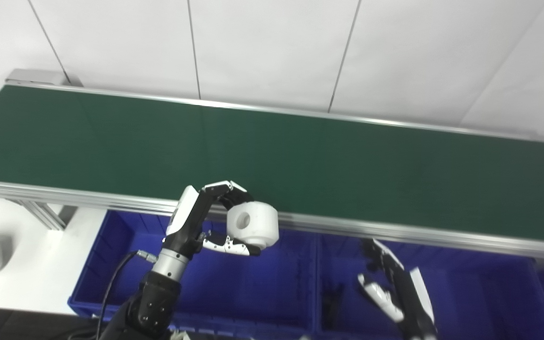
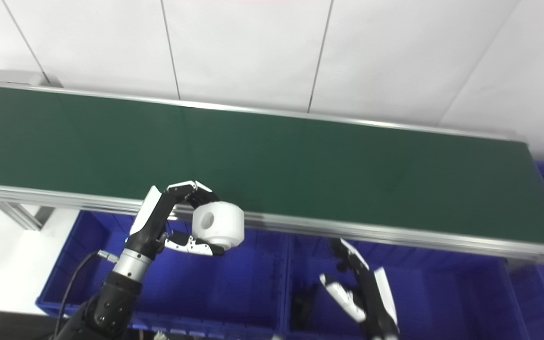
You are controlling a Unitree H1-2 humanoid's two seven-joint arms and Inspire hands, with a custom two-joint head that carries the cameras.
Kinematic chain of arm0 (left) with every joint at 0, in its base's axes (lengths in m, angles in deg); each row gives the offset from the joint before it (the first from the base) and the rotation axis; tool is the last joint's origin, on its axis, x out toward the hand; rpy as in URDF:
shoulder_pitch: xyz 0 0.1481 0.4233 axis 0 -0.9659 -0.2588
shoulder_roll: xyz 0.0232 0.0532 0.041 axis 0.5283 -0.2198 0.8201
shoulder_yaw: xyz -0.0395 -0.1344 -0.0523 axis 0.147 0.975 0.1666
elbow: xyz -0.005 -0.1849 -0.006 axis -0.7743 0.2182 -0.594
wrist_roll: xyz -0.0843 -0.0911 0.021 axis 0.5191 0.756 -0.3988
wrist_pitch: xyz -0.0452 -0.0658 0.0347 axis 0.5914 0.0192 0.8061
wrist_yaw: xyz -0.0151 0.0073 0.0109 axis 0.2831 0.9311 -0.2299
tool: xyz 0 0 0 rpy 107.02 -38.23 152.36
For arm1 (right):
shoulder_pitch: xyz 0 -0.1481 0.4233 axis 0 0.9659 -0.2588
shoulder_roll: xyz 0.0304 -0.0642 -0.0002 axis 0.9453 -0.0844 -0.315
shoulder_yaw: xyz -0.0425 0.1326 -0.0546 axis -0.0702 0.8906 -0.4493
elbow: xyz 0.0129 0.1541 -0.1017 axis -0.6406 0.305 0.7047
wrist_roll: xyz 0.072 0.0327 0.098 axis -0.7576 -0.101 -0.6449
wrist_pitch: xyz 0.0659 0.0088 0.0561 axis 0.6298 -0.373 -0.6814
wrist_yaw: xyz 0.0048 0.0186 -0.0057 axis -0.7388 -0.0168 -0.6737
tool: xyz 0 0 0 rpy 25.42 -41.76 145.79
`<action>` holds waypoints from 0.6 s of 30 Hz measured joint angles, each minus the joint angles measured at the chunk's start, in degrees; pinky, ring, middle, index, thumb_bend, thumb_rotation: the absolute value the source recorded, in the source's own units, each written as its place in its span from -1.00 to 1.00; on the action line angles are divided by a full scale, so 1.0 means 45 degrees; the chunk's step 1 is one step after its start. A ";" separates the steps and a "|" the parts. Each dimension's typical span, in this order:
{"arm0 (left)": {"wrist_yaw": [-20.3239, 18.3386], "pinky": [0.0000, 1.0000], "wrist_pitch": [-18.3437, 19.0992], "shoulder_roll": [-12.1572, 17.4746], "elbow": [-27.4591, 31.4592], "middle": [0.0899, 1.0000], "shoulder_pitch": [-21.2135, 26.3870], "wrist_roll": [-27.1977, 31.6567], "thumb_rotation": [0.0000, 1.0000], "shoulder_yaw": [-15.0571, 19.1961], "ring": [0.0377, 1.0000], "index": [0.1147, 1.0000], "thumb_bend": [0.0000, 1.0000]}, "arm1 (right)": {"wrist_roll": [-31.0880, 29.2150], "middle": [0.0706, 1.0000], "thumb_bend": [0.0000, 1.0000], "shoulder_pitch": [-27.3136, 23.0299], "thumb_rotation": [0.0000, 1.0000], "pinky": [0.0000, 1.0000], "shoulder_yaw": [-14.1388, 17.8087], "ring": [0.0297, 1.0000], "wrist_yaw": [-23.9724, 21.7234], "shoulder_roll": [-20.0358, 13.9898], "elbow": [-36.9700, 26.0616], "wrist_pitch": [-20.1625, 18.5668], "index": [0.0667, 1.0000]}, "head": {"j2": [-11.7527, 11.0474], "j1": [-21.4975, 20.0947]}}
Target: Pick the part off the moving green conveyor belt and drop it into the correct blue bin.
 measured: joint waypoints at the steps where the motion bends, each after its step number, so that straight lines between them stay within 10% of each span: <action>1: -0.0002 -0.09 0.0032 -0.0107 -0.0213 -0.16 -0.0116 -0.0014 -1.00 -0.0039 -0.02 -0.10 0.03 | 0.0015 0.57 0.50 0.0012 0.69 0.57 0.0003 0.59 0.0000 -0.0001 -0.0017 -0.0004 0.61 | 0.0000 0.0000; 18: -0.3884 -0.02 0.4474 0.0206 0.0852 -0.14 -0.0236 -0.0166 -1.00 -0.0579 0.04 -0.11 0.03 | 0.0676 0.57 0.52 0.0285 0.69 0.59 0.0246 0.61 0.0059 0.0426 -0.0956 -0.1000 0.59 | 0.0664 -0.0254</action>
